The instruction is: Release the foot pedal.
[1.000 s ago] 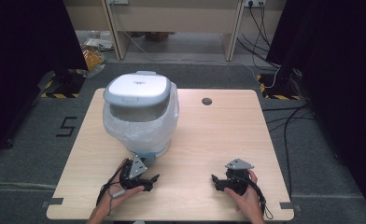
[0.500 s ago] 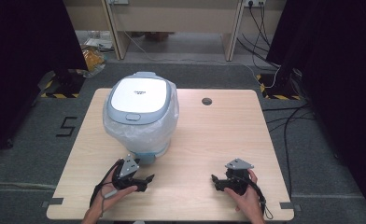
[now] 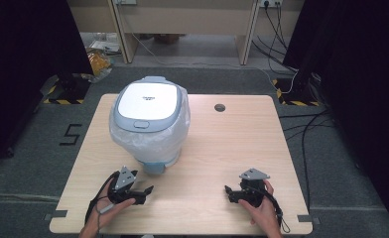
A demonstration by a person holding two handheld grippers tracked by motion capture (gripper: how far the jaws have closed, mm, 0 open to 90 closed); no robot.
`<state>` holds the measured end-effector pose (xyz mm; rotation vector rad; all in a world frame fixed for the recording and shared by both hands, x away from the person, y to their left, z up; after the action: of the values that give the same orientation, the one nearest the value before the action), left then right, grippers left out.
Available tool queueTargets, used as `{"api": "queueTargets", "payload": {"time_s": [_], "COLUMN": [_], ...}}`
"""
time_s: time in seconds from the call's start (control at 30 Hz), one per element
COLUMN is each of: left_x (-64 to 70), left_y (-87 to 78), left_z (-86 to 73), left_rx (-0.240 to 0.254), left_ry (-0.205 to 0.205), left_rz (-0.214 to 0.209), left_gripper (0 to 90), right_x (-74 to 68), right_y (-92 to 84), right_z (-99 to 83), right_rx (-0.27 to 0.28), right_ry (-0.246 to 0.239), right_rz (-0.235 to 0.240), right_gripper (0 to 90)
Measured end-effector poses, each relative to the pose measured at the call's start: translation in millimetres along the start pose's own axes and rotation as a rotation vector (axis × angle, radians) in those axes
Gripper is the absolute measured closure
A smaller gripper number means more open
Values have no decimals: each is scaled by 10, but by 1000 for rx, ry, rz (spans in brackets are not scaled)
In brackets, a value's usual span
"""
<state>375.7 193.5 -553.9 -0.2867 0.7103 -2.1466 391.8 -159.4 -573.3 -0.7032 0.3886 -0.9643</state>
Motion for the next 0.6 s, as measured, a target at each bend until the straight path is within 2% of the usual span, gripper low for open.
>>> {"api": "queueTargets", "payload": {"time_s": [0.13, 0.3, 0.5, 0.6], "left_x": [-18, -46, -54, -102], "left_y": [-57, -110, -104, -111], "left_z": [-70, -192, -297, -327], "left_rx": [-9, -28, -63, -76], "left_ry": [2, -22, -29, -31], "left_rz": [7, 2, -3, 5], "left_gripper": [165, 165, 162, 162], "right_x": [0, 0, 1, 1], "right_y": [0, 0, 0, 0], "right_z": [0, 0, 0, 0], "right_rx": [0, 0, 0, -1], "right_ry": [0, 0, -1, -1], "right_rz": [0, 0, 0, 0], "right_gripper": [119, 119, 119, 119]}}
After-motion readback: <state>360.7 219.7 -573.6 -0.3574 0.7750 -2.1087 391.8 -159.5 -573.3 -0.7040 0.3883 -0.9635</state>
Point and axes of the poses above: each handheld gripper's, and its own axes: y roughly forward along the jaws, z roughly out of its top, x roughly to its right, the point moved 8 cm from there along y, roughly forward along the jaws
